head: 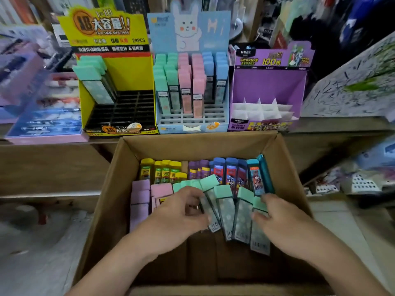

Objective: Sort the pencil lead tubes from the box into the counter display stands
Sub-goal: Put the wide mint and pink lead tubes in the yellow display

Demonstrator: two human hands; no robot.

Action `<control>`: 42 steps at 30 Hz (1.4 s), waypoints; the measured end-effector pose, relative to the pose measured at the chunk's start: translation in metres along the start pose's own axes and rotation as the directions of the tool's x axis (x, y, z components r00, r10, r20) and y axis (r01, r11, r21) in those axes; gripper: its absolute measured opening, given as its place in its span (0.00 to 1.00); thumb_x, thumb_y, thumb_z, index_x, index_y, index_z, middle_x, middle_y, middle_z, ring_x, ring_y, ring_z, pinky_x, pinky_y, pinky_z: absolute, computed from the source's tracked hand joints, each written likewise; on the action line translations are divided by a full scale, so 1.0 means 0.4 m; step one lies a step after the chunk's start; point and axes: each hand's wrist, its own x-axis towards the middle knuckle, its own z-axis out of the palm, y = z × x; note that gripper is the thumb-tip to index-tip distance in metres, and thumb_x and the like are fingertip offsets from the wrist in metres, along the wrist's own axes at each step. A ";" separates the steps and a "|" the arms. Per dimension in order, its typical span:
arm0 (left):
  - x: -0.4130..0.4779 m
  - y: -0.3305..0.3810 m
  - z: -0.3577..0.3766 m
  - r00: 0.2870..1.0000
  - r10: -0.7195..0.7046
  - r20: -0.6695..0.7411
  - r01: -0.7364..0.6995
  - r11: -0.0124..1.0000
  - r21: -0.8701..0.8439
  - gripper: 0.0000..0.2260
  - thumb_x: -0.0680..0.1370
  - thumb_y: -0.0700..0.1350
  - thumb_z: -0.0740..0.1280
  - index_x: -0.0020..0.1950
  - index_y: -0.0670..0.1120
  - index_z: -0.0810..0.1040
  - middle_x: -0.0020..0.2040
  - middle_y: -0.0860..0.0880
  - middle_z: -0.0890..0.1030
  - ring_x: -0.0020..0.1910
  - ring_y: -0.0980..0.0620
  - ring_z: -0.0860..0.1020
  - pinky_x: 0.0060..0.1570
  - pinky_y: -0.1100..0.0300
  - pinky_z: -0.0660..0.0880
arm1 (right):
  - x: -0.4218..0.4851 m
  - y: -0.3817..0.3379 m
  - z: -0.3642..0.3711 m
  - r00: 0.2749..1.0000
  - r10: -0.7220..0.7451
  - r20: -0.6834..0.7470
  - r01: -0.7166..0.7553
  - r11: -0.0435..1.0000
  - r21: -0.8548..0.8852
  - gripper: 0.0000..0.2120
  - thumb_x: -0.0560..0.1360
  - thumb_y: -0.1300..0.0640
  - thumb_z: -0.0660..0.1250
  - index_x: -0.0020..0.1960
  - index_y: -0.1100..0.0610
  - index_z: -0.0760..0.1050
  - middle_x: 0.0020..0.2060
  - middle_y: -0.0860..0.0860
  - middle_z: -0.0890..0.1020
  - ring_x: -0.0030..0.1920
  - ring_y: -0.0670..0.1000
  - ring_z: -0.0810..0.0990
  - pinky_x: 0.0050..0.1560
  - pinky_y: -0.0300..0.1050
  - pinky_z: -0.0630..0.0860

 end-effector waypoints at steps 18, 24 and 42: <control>0.000 -0.002 0.040 0.970 -0.235 0.055 0.235 0.873 -0.426 0.25 0.77 0.39 0.74 0.71 0.51 0.73 0.63 0.51 0.80 0.58 0.50 0.83 0.59 0.48 0.82 | -0.023 0.004 0.033 0.989 -0.052 0.137 -0.005 0.922 0.388 0.25 0.83 0.50 0.63 0.77 0.40 0.57 0.63 0.38 0.75 0.58 0.41 0.77 0.54 0.36 0.74; -0.001 -0.012 0.055 0.972 -0.227 0.052 0.220 0.818 -0.531 0.20 0.76 0.34 0.73 0.62 0.53 0.77 0.58 0.50 0.85 0.56 0.50 0.85 0.58 0.51 0.82 | 0.005 0.001 0.043 0.998 -0.065 0.023 0.046 0.878 0.476 0.20 0.82 0.59 0.65 0.69 0.40 0.70 0.63 0.41 0.79 0.59 0.42 0.80 0.59 0.46 0.81; -0.004 -0.026 0.066 0.972 -0.223 0.073 0.226 0.808 -0.544 0.23 0.66 0.41 0.79 0.57 0.55 0.78 0.50 0.56 0.87 0.52 0.56 0.86 0.48 0.60 0.82 | 0.046 -0.066 0.063 0.984 0.125 0.128 -0.163 0.918 0.362 0.18 0.77 0.60 0.74 0.62 0.47 0.73 0.55 0.47 0.81 0.57 0.50 0.80 0.60 0.54 0.81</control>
